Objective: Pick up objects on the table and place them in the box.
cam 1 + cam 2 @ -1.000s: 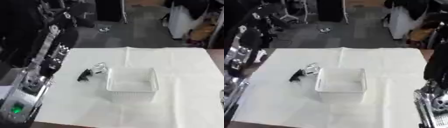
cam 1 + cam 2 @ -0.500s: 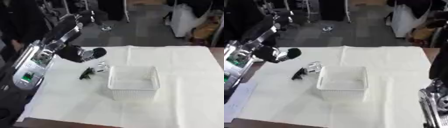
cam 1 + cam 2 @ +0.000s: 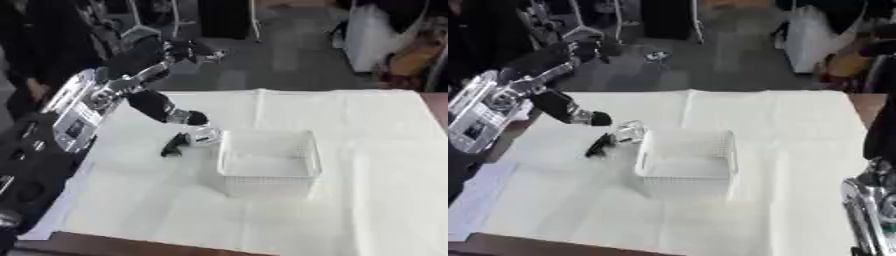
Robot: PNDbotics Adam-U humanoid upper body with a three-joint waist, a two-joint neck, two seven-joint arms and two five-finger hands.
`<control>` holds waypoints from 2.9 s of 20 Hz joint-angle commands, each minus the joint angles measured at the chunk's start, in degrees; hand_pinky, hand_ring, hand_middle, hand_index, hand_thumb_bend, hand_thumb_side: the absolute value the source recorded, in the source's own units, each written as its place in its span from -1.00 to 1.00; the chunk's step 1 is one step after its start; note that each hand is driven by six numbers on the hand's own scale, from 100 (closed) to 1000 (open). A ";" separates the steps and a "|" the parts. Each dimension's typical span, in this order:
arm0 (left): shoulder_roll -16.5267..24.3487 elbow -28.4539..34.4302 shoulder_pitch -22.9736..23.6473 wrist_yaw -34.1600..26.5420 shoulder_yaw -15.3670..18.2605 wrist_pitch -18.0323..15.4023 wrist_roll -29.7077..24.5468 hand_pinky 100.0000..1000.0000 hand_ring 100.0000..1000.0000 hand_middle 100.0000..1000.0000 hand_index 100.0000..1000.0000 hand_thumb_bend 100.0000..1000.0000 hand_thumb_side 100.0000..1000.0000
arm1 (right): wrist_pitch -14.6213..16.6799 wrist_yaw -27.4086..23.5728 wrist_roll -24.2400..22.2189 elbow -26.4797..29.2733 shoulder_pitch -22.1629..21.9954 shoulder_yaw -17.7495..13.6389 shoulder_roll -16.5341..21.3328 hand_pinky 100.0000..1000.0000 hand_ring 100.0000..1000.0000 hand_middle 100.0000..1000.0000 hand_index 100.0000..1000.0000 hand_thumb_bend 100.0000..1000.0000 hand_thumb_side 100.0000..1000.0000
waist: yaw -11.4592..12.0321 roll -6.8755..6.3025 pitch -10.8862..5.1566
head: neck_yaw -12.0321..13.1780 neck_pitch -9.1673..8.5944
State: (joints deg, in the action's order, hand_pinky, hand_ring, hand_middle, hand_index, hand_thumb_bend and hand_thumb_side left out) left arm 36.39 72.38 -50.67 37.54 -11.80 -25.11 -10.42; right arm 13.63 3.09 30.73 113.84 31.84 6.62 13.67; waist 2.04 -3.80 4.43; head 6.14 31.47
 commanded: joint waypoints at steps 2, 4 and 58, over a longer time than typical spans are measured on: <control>1.57 -4.69 -3.45 6.47 -0.14 -2.47 -2.70 0.90 0.67 0.81 0.88 0.08 0.68 | -0.16 0.01 -0.22 0.75 0.34 0.05 0.88 -0.22 -0.02 0.09 0.67 -0.92 1.00 | -0.07 -0.06 -1.03 | 0.90 -0.30; 1.09 -7.29 -4.60 9.11 0.14 -3.87 -4.65 0.93 0.70 0.83 0.90 0.08 0.72 | -0.18 -0.02 -0.25 0.75 0.28 0.06 0.87 -0.22 -0.02 0.09 0.67 -0.92 1.00 | -0.11 -0.04 -1.06 | 1.10 -0.52; -11.88 -40.62 -19.41 52.74 8.92 -0.62 -18.72 1.00 0.98 0.82 0.88 0.19 1.00 | 0.23 -1.44 -1.03 0.75 2.75 0.97 -2.60 -0.21 -0.02 0.08 0.69 -0.98 1.00 | -4.56 -0.98 0.89 | 6.02 -1.85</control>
State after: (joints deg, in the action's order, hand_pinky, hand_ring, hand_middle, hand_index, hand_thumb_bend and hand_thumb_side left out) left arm 23.70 31.48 -68.77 89.28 -3.66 -26.18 -29.86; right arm 13.65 1.84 29.79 113.84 33.46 7.38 11.21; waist -2.58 -4.88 6.13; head 11.31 30.47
